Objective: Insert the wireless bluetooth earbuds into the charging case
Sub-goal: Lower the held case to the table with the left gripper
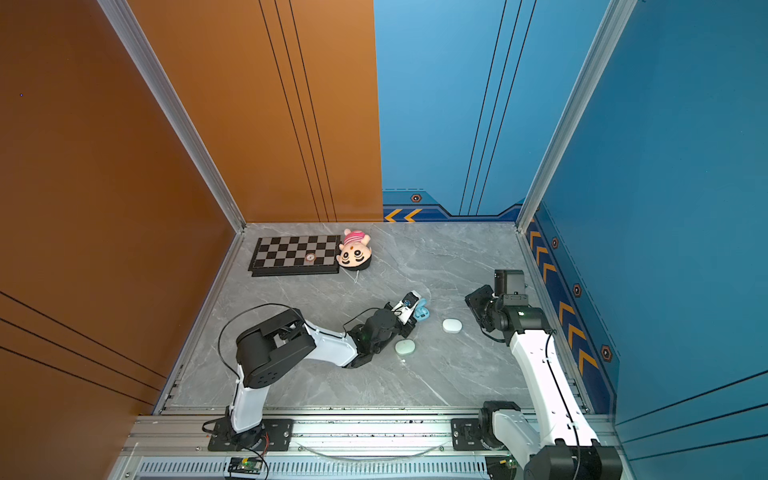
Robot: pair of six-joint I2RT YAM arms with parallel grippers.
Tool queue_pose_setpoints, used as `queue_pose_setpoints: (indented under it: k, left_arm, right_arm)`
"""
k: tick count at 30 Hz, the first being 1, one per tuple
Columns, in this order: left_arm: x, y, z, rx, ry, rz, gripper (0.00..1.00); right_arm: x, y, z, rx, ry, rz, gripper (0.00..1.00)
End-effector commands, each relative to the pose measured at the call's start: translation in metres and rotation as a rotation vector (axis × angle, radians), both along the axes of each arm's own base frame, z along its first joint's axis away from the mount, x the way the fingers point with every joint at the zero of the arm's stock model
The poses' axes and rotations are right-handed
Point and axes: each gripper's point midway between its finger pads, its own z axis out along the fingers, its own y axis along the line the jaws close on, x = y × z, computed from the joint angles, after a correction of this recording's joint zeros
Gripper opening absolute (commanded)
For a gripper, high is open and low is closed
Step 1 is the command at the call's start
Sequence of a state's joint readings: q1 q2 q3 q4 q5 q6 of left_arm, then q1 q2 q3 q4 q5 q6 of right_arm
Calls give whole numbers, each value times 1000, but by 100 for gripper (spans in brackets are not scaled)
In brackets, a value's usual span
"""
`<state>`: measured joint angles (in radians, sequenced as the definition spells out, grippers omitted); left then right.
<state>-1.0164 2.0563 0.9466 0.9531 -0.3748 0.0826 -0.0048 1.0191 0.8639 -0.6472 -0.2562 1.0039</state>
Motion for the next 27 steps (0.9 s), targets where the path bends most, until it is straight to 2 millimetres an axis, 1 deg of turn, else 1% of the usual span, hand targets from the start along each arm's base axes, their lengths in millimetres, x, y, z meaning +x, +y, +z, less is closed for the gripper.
queue_pose_setpoints:
  k: [1, 7, 12, 16, 21, 25, 27]
  left_arm:
    - [7, 15, -16, 10, 12, 91, 0]
    - [8, 19, -23, 16, 23, 113, 0]
    - [5, 24, -34, 38, 37, 120, 0]
    - [5, 25, -38, 44, 41, 123, 0]
    - [3, 24, -45, 44, 59, 115, 1]
    - [0, 23, -49, 43, 68, 108, 6]
    - [0, 24, -47, 43, 66, 106, 9]
  right_arm:
    - [-6, 1, -13, -16, 47, -12, 44]
    - [-6, 10, -18, -13, 58, 14, 44]
    - [-5, 14, -18, -12, 52, 25, 44]
    - [-5, 20, -18, 3, 41, 42, 44]
    - [-6, 18, -15, 4, 16, 33, 44]
    - [-7, 18, -15, 4, 13, 32, 43]
    - [-7, 18, -15, 5, 14, 31, 43]
